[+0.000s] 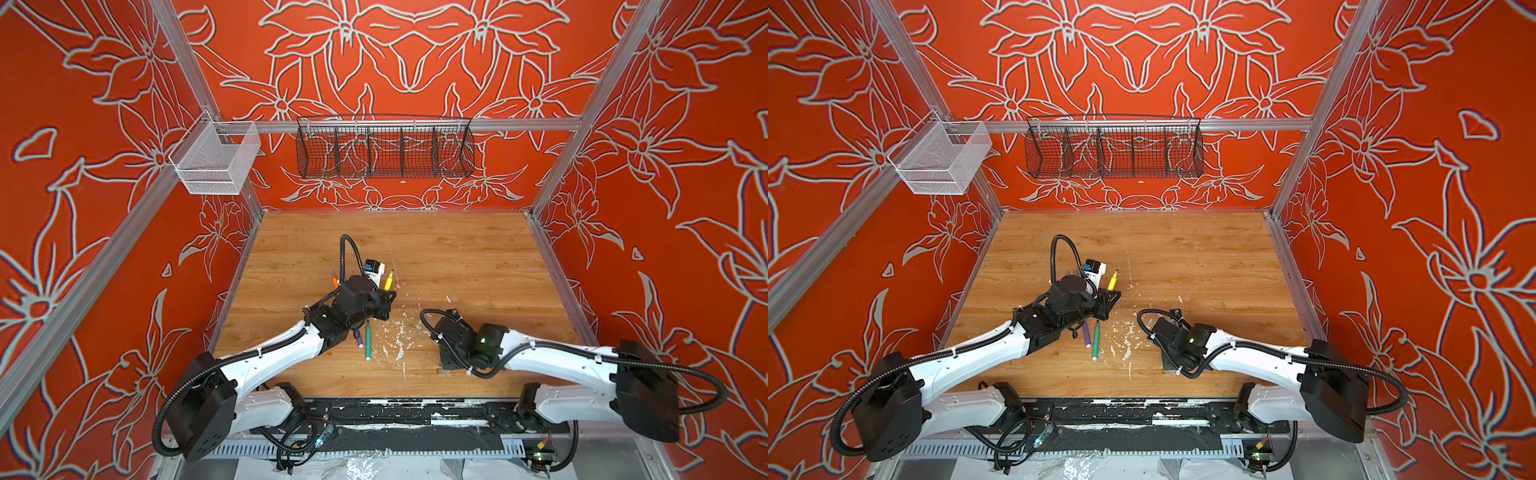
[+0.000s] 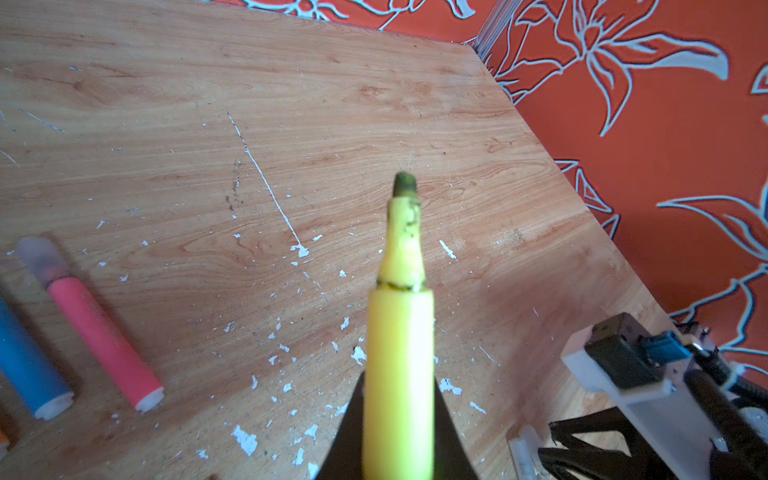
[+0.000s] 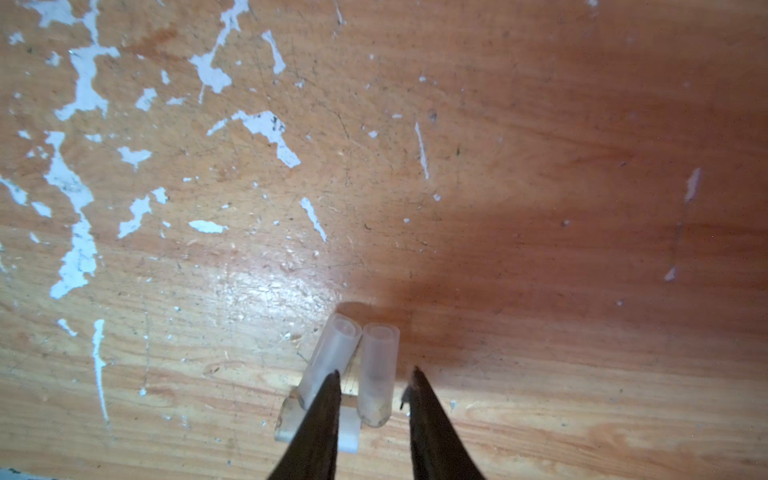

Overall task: Insert the pens into the pen caps
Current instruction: 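Move the right gripper to the translucent caps and lower around one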

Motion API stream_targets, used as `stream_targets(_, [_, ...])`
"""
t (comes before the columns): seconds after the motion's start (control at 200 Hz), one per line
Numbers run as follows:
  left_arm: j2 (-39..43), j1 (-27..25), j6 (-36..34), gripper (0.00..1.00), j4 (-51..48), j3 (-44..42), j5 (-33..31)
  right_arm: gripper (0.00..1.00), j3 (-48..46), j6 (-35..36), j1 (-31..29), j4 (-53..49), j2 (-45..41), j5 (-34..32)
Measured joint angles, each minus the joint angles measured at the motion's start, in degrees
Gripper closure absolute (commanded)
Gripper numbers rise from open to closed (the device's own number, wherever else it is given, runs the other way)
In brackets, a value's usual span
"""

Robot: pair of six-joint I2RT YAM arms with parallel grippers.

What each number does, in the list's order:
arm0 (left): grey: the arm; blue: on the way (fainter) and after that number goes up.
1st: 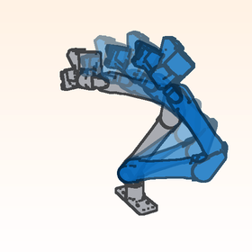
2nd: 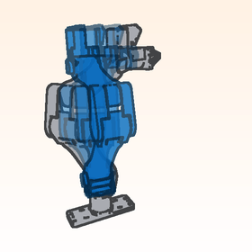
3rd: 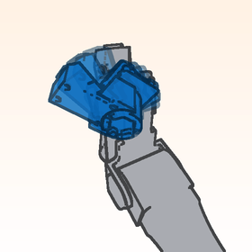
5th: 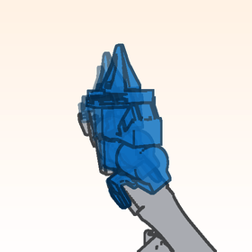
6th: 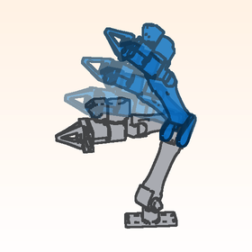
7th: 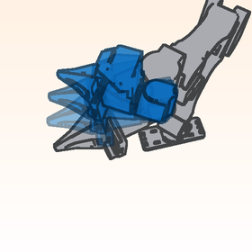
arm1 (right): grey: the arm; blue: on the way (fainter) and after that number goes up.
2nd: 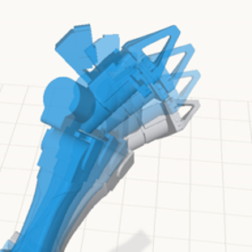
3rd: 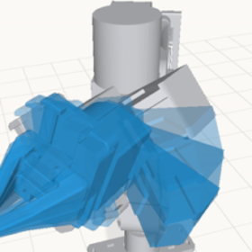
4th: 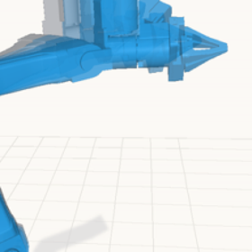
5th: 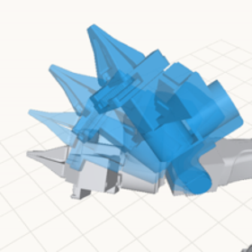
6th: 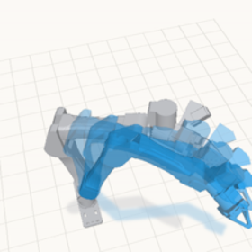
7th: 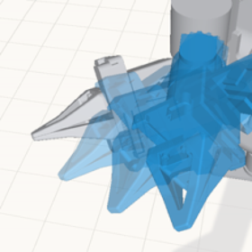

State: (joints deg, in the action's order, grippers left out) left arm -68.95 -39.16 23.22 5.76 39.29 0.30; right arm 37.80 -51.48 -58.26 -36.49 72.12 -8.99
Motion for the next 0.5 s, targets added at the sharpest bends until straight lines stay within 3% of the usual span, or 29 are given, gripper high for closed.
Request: stream_targets(0.5, [0.00, 0.00, 0.00, 1.00, 0.81, 0.00, 0.02, 0.71, -1.01, -0.17, 0.00, 2.58, 5.03, -1.22])
